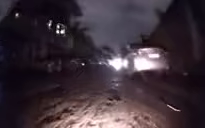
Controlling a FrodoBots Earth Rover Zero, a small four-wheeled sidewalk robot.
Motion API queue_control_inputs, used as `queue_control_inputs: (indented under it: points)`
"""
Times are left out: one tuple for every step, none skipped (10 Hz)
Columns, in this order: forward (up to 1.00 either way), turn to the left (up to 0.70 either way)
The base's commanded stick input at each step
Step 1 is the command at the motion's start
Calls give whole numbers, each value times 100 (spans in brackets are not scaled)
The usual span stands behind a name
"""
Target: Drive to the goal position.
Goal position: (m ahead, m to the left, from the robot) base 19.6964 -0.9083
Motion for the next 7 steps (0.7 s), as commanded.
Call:
queue_control_inputs:
  points:
    - [50,-24]
    - [50,-27]
    - [50,-27]
    - [50,-27]
    - [50,0]
    - [50,0]
    - [50,0]
